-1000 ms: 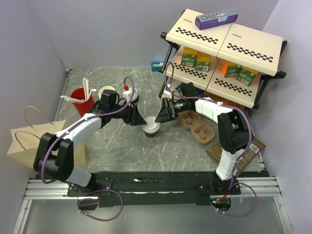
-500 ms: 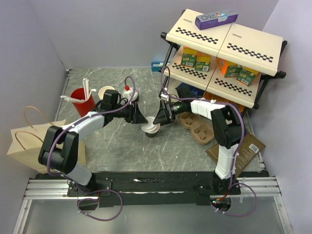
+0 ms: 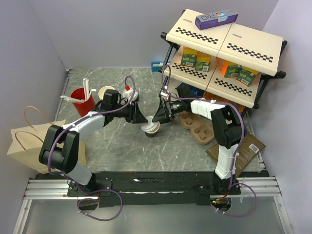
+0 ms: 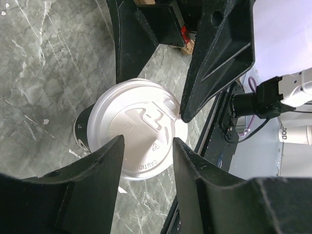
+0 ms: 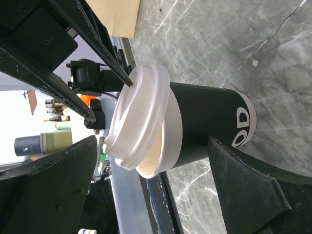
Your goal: Pack the takeout coffee
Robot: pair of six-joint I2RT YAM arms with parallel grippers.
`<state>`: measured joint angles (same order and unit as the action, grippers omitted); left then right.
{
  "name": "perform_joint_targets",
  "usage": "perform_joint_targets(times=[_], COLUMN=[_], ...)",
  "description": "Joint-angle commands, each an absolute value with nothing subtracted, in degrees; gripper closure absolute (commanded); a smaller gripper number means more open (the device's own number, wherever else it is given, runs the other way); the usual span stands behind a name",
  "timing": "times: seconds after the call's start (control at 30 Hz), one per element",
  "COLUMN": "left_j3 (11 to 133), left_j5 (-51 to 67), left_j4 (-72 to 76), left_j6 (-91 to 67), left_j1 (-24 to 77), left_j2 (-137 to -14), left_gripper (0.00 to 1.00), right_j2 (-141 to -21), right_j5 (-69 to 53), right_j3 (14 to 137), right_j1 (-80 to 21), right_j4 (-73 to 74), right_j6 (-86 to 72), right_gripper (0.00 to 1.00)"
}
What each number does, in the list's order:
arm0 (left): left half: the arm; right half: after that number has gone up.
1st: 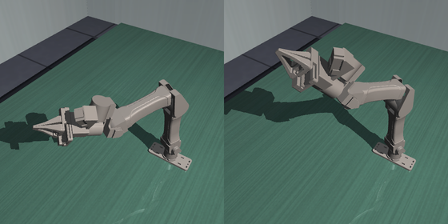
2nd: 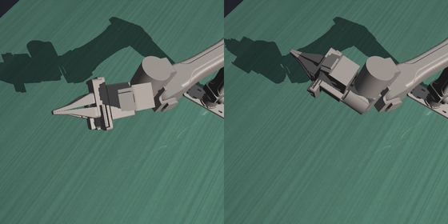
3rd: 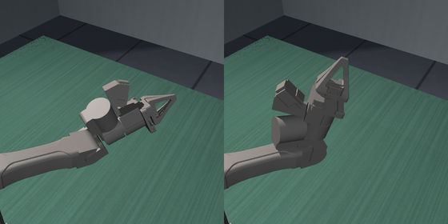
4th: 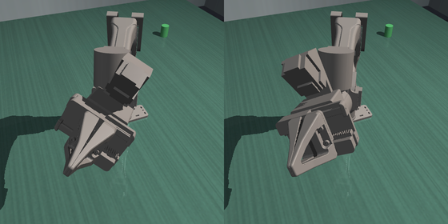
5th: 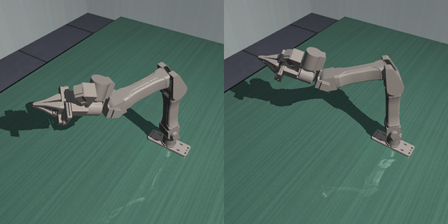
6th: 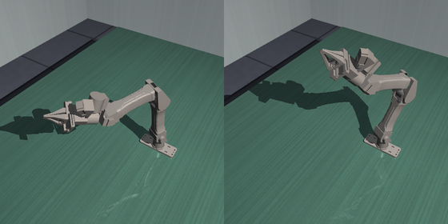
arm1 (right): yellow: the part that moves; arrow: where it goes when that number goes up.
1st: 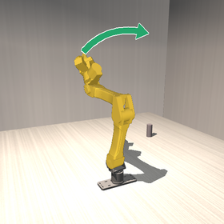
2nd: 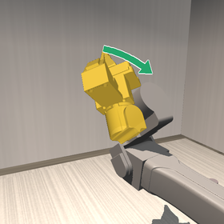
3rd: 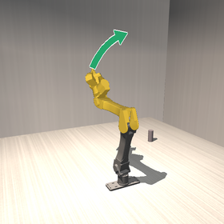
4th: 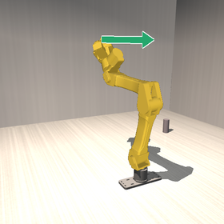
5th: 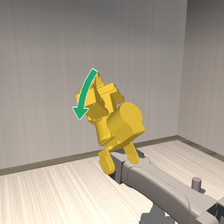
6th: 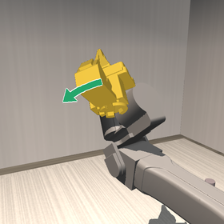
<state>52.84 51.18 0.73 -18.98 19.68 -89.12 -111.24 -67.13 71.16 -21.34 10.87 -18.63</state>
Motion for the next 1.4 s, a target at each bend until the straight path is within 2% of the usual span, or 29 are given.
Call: perform_joint_targets(times=[0.0, 1.37], left_j3=[54.93, 59.06], left_j5=[52.91, 56.52], left_j4=[2.46, 4.14], left_j6=[-20.04, -21.98], left_j1=[19.69, 27.95], left_j2=[-87.98, -91.76], left_gripper=[0.50, 0.52], right_j2=[-109.69, -102.04], right_j5=[-68.91, -66.88], right_j3=[71.89, 63.28], right_j1=[-21.01, -17.23], right_j4=[9.40, 5.98], right_j6=[-19.07, -21.88], right_gripper=[0.01, 0.01])
